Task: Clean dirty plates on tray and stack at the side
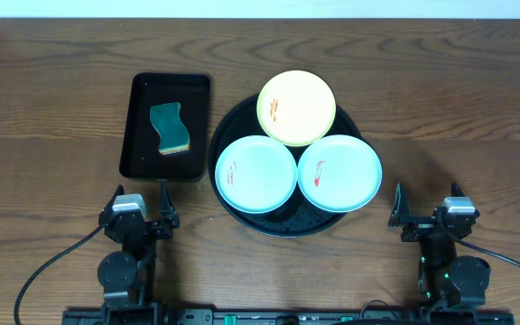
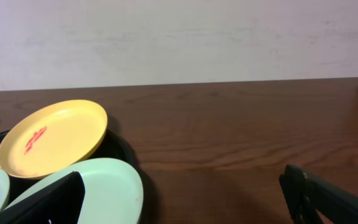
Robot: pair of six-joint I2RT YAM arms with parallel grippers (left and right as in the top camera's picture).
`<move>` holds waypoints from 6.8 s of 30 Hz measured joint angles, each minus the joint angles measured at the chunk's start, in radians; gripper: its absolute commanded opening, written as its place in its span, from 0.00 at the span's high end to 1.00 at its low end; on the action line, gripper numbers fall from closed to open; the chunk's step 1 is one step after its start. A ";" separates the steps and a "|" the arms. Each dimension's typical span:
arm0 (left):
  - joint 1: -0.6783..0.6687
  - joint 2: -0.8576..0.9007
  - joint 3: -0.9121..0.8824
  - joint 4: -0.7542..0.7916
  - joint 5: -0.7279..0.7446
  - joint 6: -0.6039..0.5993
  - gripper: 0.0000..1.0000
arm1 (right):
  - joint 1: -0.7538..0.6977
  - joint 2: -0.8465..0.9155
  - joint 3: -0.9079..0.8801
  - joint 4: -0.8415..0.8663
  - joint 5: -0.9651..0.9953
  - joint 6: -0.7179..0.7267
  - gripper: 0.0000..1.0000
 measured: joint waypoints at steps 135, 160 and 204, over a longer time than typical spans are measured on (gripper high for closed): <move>-0.001 0.407 0.524 -0.091 0.528 -0.124 0.19 | 0.000 0.001 0.000 0.002 0.000 0.001 0.01; -0.004 1.628 1.494 -0.886 0.166 -0.283 0.18 | 0.000 0.001 0.000 0.000 0.000 0.002 0.01; -0.034 1.858 1.427 -0.618 0.043 -0.434 0.19 | 0.000 0.001 0.000 0.000 0.000 0.003 0.01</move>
